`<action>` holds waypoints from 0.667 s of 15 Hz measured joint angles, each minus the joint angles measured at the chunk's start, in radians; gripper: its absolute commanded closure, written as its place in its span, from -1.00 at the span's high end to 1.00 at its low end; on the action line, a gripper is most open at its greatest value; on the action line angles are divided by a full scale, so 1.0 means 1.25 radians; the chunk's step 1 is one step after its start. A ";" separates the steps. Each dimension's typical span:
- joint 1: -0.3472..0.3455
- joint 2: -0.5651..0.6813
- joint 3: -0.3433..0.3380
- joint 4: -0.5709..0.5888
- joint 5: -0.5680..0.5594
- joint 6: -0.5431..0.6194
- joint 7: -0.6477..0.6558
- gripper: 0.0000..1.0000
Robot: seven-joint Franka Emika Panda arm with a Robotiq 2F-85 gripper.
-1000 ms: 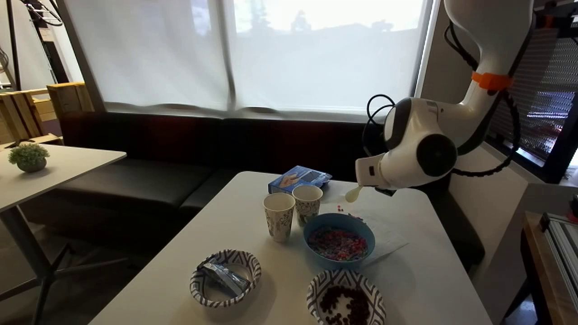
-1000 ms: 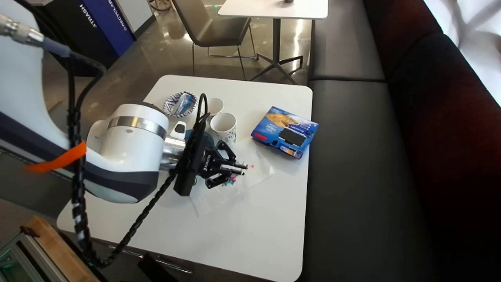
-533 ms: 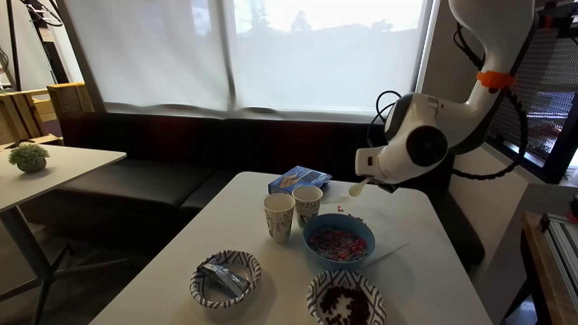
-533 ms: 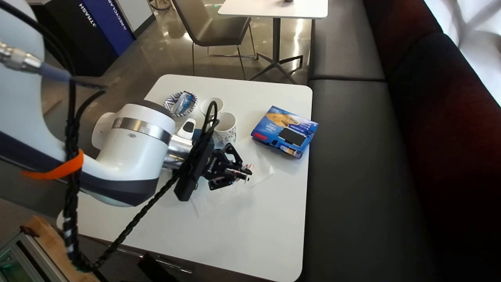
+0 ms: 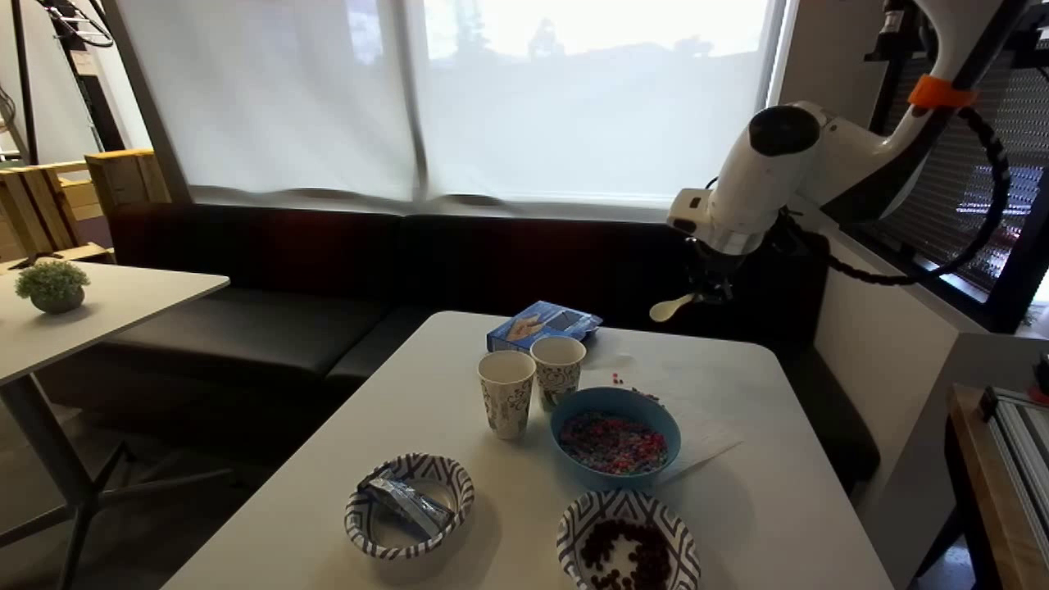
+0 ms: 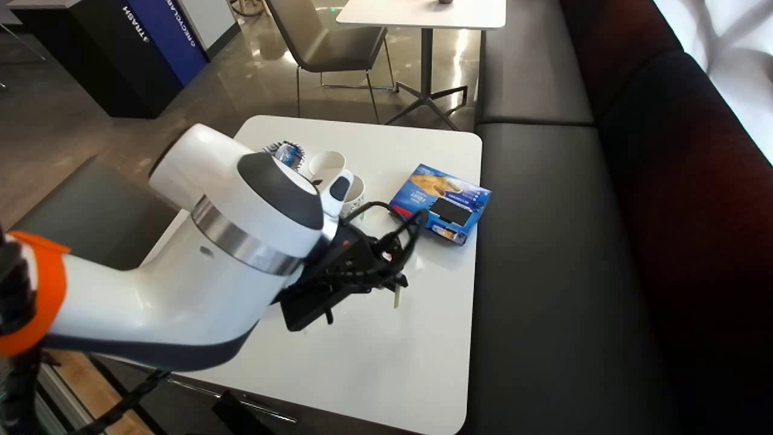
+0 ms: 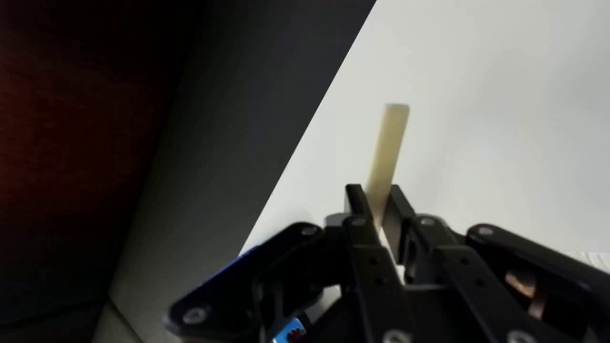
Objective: Transfer a spoonful of contents from the blue bowl onto the paper towel
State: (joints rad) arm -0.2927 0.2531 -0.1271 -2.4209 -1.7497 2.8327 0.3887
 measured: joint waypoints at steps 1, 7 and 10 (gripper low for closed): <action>-0.023 0.000 -0.017 0.006 0.026 0.041 -0.015 -0.93; -0.127 0.056 -0.061 0.014 0.200 0.232 -0.054 -0.93; -0.157 0.113 -0.051 0.015 0.304 0.297 -0.055 -0.93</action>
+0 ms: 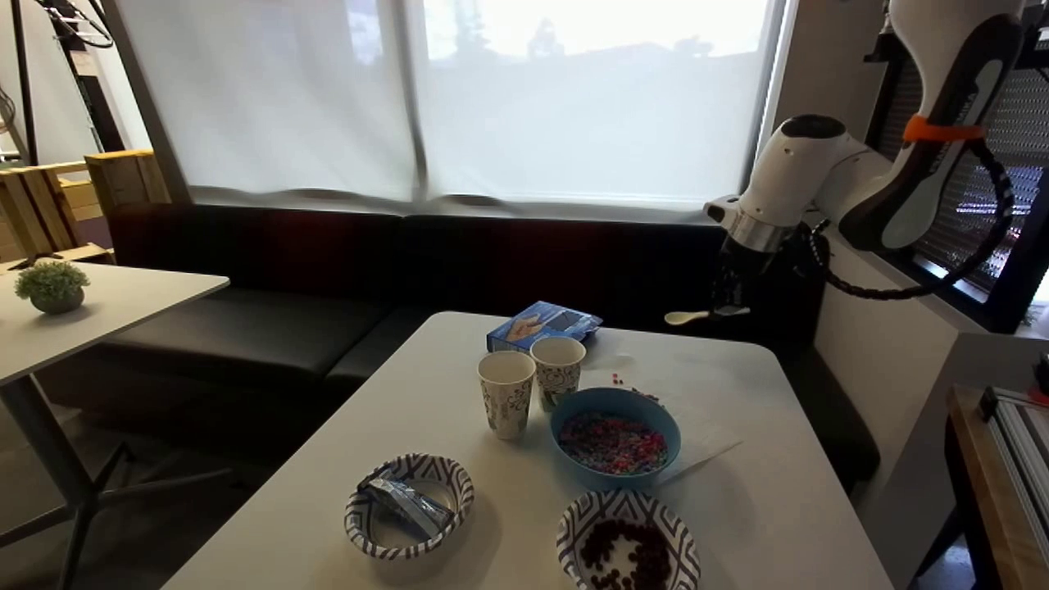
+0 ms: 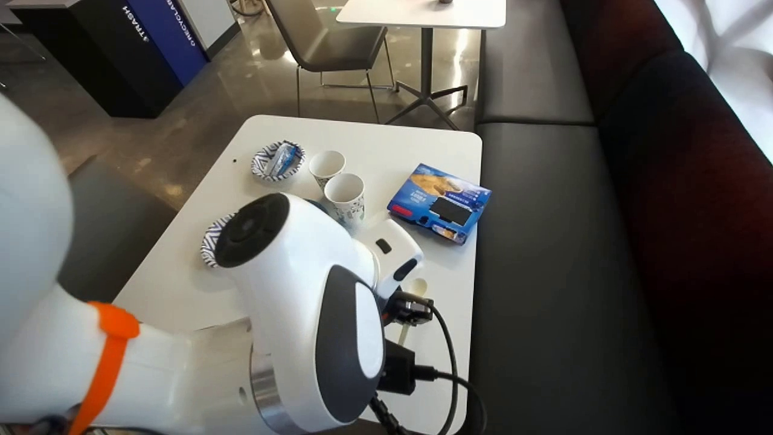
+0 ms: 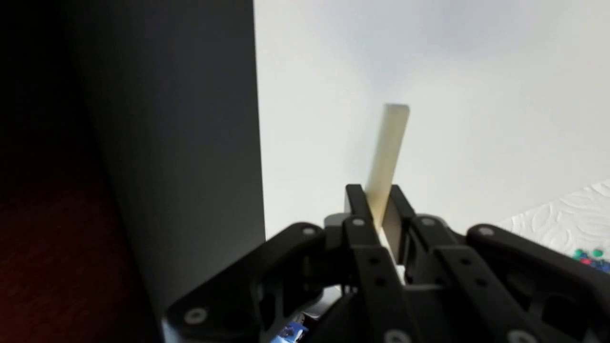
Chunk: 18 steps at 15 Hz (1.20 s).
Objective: Transfer a spoonful of contents from the blue bowl onto the paper towel
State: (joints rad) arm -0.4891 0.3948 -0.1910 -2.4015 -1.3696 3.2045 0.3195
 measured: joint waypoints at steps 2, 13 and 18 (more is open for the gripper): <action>-0.028 0.043 0.023 0.004 0.066 0.039 0.000 -0.73; -0.053 0.119 0.063 0.000 0.281 0.088 -0.108 -0.93; -0.095 0.161 0.097 0.014 0.281 0.088 -0.108 -0.93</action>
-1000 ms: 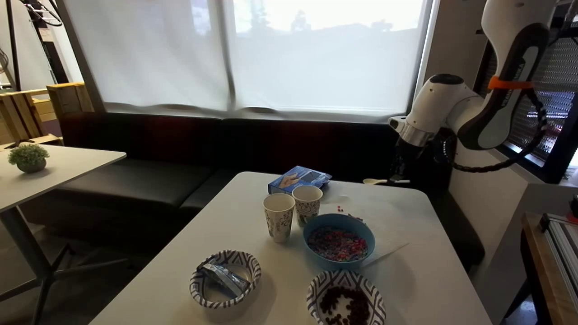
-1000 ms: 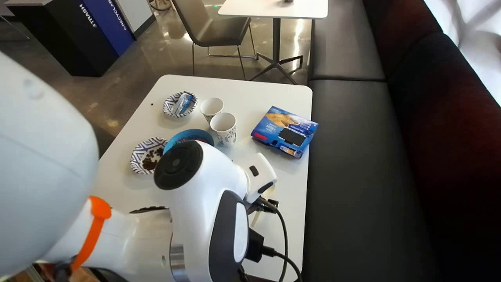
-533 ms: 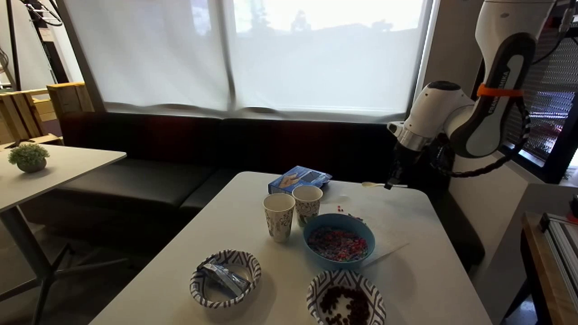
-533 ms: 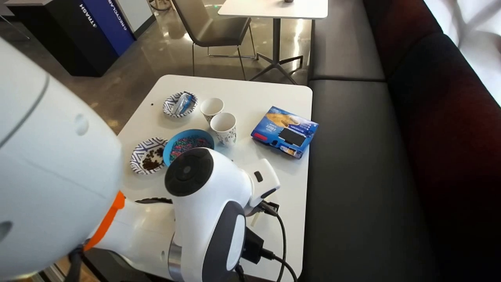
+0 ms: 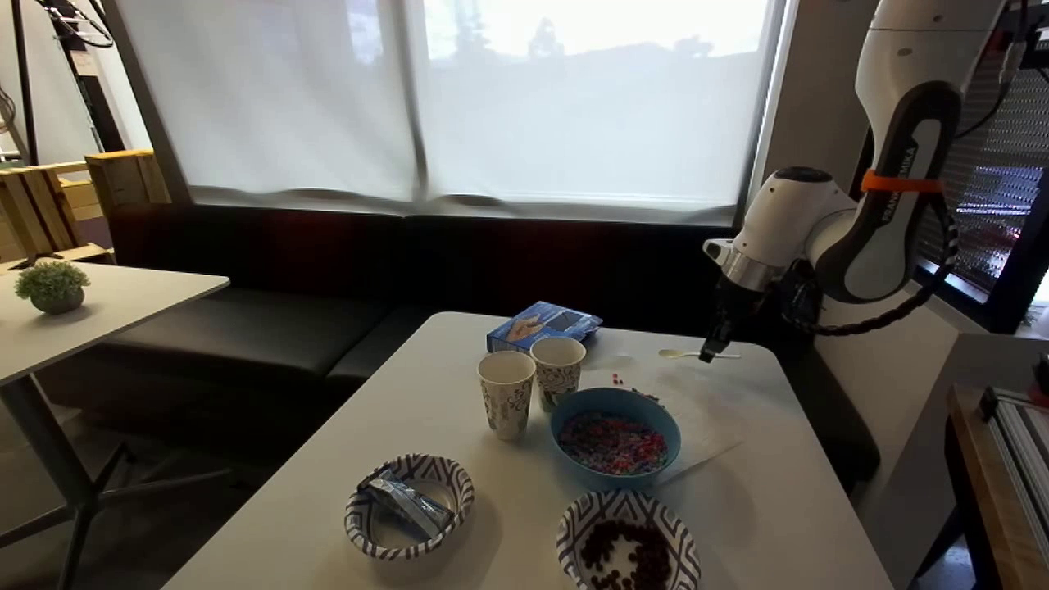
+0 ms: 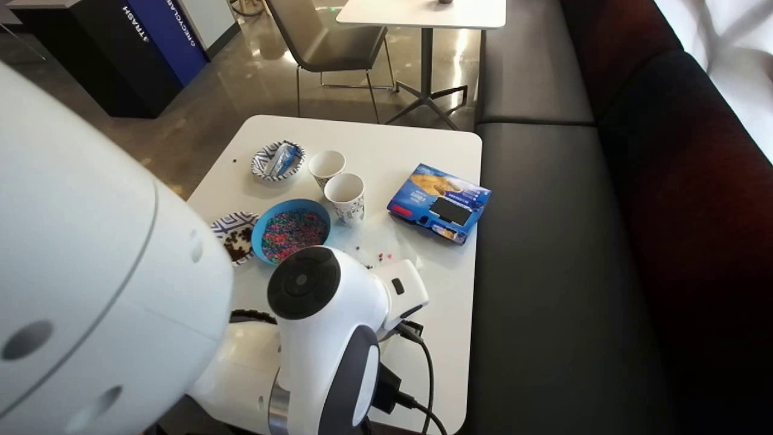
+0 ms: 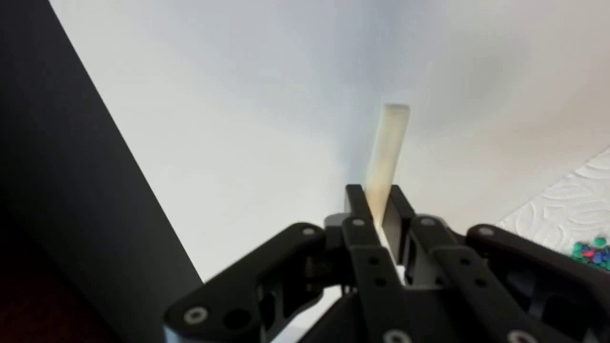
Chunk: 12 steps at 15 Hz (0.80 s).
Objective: Transfer a spoonful of contents from the blue bowl onto the paper towel
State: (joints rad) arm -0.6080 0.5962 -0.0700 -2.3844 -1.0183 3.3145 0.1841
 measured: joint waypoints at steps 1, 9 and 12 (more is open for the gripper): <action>-0.007 0.007 0.005 0.004 0.000 0.000 0.000 -0.93; -0.068 0.005 0.078 -0.008 -0.003 -0.029 0.000 0.64; -0.110 -0.059 0.152 -0.069 -0.003 -0.065 0.000 1.00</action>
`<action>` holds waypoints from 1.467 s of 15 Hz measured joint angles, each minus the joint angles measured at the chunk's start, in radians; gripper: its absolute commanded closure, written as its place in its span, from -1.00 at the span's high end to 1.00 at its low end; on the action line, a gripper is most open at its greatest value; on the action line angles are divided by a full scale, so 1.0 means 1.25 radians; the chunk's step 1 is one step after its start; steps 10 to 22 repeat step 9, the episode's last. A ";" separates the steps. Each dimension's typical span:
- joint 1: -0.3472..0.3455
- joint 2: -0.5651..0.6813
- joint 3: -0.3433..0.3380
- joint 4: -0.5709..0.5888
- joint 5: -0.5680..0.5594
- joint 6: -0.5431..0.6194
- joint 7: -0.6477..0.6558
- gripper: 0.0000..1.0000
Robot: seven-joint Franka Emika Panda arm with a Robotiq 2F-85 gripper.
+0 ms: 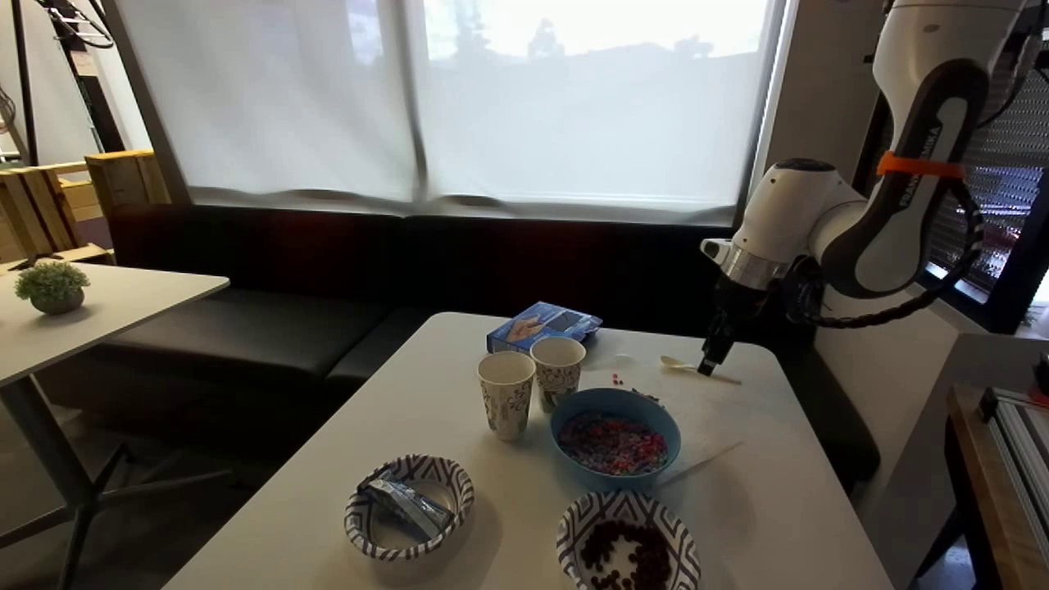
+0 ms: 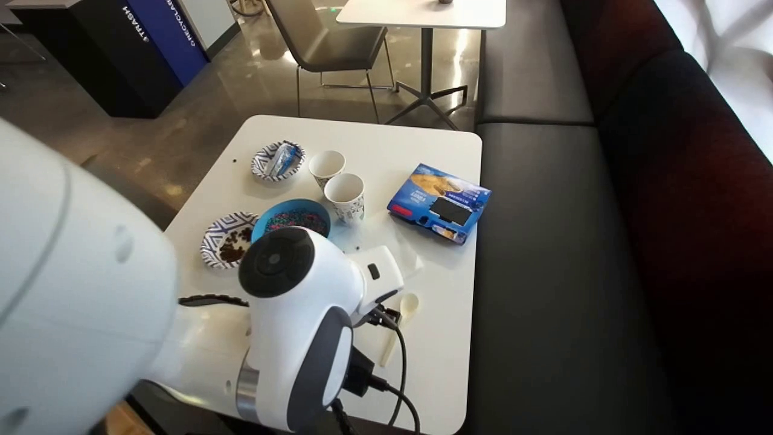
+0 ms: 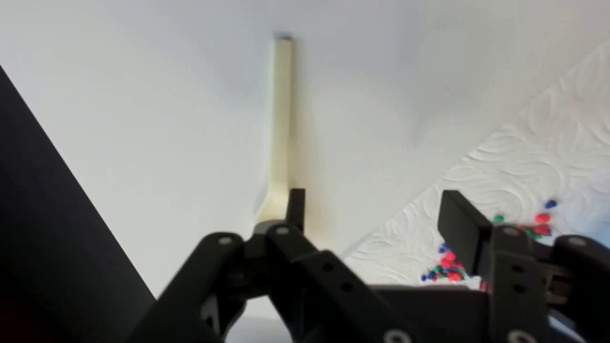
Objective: Transfer a spoonful of contents from the blue bowl onto the paper towel
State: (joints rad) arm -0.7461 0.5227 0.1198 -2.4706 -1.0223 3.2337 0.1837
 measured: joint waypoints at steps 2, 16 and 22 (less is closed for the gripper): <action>-0.037 -0.056 0.058 -0.049 0.003 -0.028 0.000 1.00; -0.228 -0.175 0.328 -0.189 0.197 -0.238 -0.097 1.00; -0.228 -0.175 0.328 -0.189 0.197 -0.238 -0.097 1.00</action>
